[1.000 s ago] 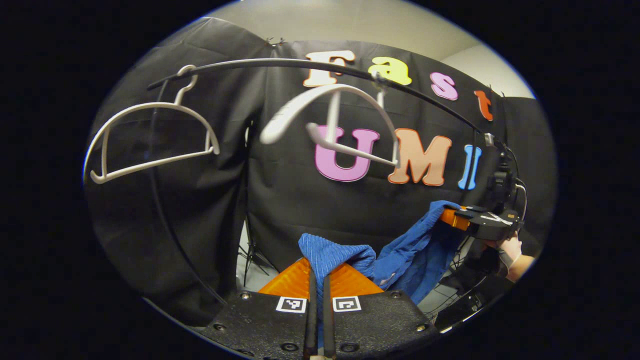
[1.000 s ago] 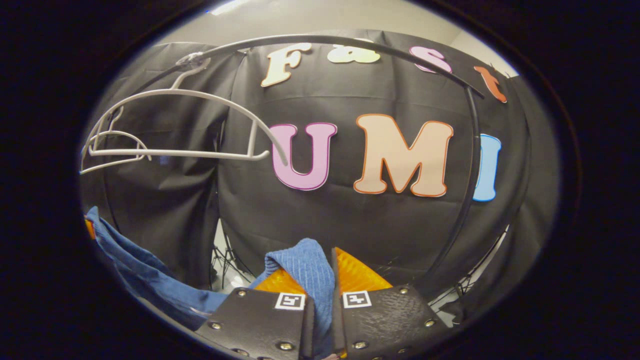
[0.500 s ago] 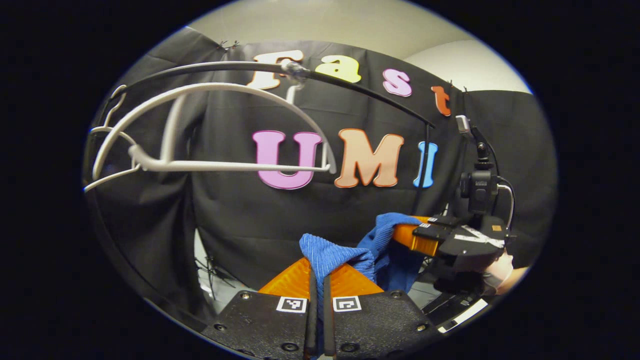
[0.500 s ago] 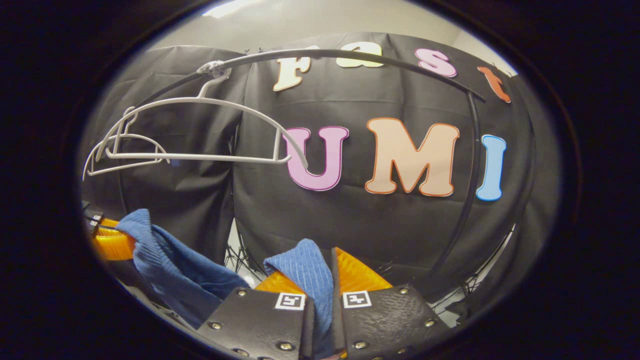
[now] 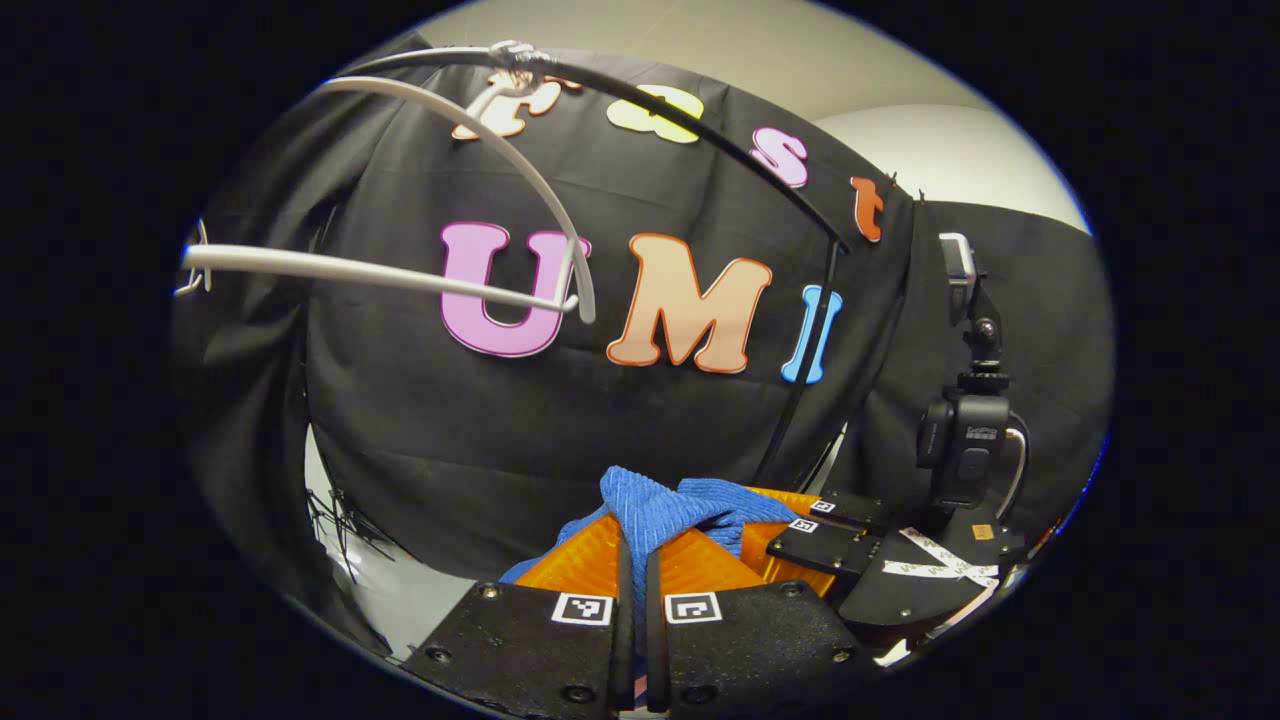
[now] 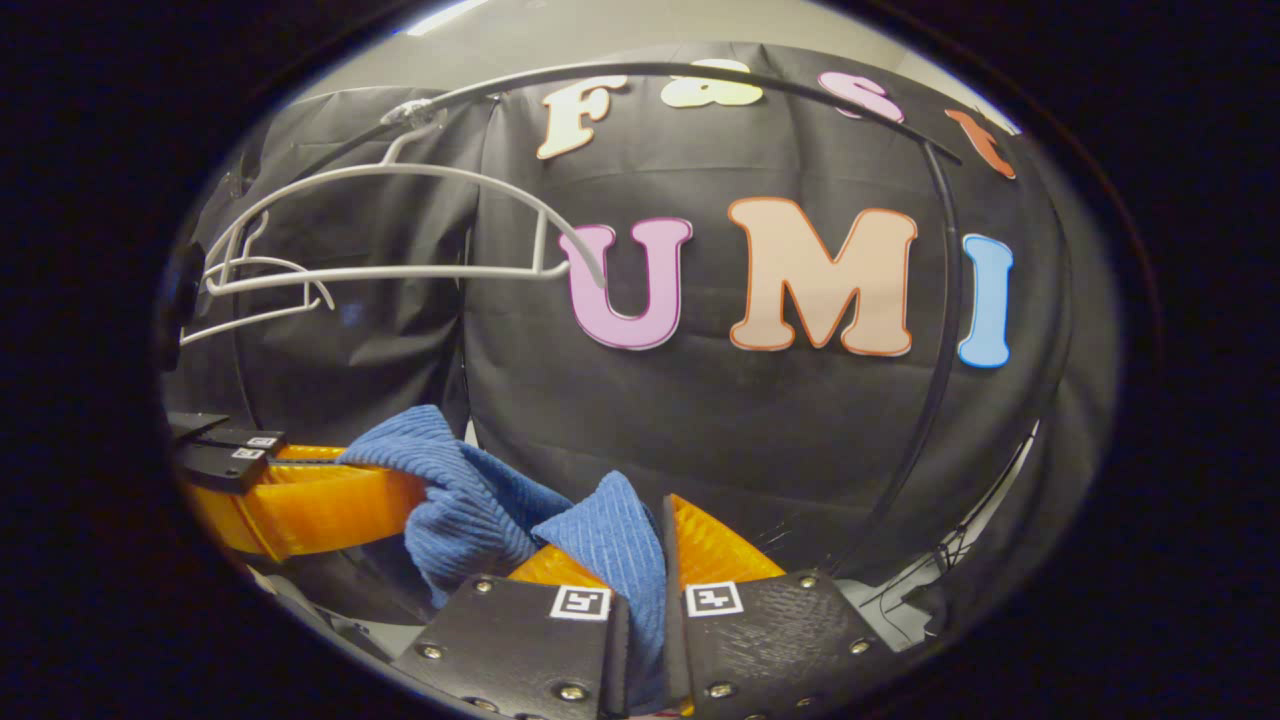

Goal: Grasp the clothes on the hanger with both hands and then place them into the laundry hamper below.

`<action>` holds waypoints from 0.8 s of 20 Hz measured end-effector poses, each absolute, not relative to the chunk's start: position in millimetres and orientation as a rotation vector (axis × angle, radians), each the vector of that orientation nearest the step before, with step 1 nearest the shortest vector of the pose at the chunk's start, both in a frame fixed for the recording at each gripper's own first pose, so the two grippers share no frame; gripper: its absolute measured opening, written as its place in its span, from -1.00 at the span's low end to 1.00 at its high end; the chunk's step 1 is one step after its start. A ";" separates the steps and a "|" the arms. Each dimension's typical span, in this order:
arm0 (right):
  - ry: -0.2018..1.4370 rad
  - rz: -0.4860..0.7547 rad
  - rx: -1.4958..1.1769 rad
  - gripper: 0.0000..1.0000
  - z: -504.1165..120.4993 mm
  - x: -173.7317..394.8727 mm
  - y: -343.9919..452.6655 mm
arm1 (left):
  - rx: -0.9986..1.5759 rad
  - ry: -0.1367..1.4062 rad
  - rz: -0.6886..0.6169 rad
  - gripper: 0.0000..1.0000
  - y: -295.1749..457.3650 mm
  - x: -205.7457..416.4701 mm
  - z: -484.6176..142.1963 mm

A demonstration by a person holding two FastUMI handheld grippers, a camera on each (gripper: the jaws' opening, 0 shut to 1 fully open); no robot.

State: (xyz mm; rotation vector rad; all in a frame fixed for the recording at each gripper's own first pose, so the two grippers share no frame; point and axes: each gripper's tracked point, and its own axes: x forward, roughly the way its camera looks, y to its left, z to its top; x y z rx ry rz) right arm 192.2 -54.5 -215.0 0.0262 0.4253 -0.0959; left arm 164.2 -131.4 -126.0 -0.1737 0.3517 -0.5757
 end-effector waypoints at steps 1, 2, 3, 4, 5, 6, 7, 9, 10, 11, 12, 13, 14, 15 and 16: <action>0.448 -0.102 0.028 -0.73 -226.5 189.3 -56.5 | -0.153 0.370 -0.581 -0.90 -135.6 164.8 -136.9; 0.470 -0.109 0.031 -0.73 -236.8 186.7 -59.4 | -0.139 0.389 -0.590 -0.90 -138.6 164.7 -149.0; 0.493 -0.115 0.035 -0.73 -248.5 184.9 -61.5 | -0.132 0.413 -0.598 -0.89 -140.4 163.9 -161.4; 0.519 -0.122 0.040 -0.73 -260.4 181.3 -63.3 | -0.129 0.440 -0.605 -0.89 -142.6 162.6 -174.5; 0.545 -0.128 0.043 -0.73 -272.7 176.3 -64.5 | -0.125 0.468 -0.610 -0.89 -143.5 159.7 -188.0; 0.568 -0.134 0.047 -0.73 -284.1 172.8 -65.4 | -0.119 0.498 -0.614 -0.89 -144.5 159.1 -199.9; 0.592 -0.142 0.051 -0.72 -296.2 166.3 -66.2 | -0.109 0.527 -0.617 -0.89 -145.7 156.1 -213.0; 0.641 -0.159 0.057 -0.73 -320.1 152.7 -69.5 | -0.088 0.580 -0.623 -0.89 -144.0 147.4 -238.2; 0.669 -0.167 0.063 -0.72 -331.8 145.9 -69.8 | -0.077 0.606 -0.625 -0.89 -142.5 143.7 -250.0; 0.694 -0.176 0.071 -0.72 -343.3 139.1 -71.1 | -0.067 0.631 -0.626 -0.89 -139.8 141.4 -260.5; 0.720 -0.182 0.081 -0.72 -353.3 133.8 -72.2 | -0.063 0.654 -0.626 -0.89 -138.8 138.3 -270.4; 0.741 -0.188 0.090 -0.72 -363.1 127.3 -71.2 | -0.061 0.676 -0.626 -0.89 -137.4 135.6 -278.6; 0.762 -0.193 0.095 -0.72 -370.5 121.9 -70.4 | -0.058 0.698 -0.624 -0.89 -135.9 133.0 -287.2; 0.778 -0.198 0.098 -0.72 -376.7 116.5 -71.1 | -0.050 0.719 -0.624 -0.89 -134.9 131.1 -296.2; 0.793 -0.201 0.100 -0.72 -381.2 111.7 -70.9 | -0.038 0.735 -0.622 -0.89 -132.8 129.5 -305.2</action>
